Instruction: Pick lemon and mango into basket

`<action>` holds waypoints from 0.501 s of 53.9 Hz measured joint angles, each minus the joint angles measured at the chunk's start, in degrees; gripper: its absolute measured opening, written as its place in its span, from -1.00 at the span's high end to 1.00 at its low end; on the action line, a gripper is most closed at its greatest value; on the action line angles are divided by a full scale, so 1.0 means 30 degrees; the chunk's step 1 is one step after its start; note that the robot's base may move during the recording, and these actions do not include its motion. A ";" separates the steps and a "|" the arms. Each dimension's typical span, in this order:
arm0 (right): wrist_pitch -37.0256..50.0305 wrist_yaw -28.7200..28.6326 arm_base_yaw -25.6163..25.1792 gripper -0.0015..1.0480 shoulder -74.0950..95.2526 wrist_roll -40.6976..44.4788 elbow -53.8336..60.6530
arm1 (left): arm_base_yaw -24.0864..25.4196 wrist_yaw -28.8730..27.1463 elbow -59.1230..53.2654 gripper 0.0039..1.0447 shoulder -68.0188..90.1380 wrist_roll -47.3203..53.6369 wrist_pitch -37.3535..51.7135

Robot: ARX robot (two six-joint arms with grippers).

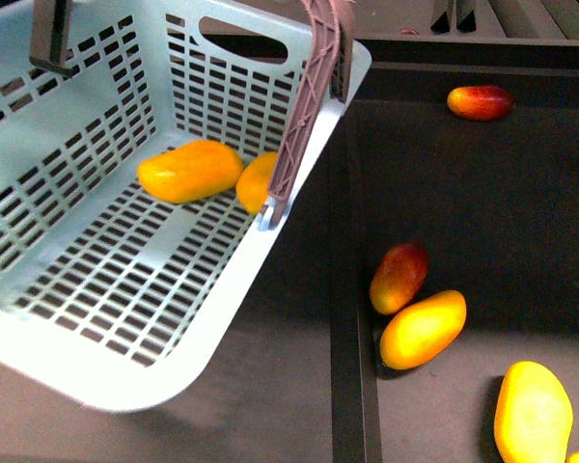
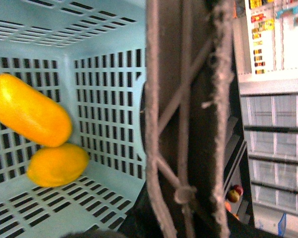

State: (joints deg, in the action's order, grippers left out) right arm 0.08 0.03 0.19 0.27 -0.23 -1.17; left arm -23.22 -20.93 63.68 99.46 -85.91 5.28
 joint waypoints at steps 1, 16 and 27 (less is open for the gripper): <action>0.0000 -0.0007 0.0000 -0.83 0.0007 0.0000 0.0000 | 0.0255 0.0058 0.0284 0.93 0.0423 -0.0226 0.0051; 0.0000 -0.0007 0.0000 -0.83 0.0007 0.0000 0.0000 | 0.2506 -0.0517 0.6834 0.93 0.6499 -0.1486 -0.0430; 0.0000 -0.0007 0.0000 -0.83 0.0000 0.0000 0.0000 | 0.2477 0.0291 0.7388 0.93 0.8123 -0.2324 -0.0568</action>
State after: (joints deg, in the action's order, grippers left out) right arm 0.08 0.01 0.19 0.27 -0.23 -1.17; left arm -15.79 -20.05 85.84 123.83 -92.88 3.57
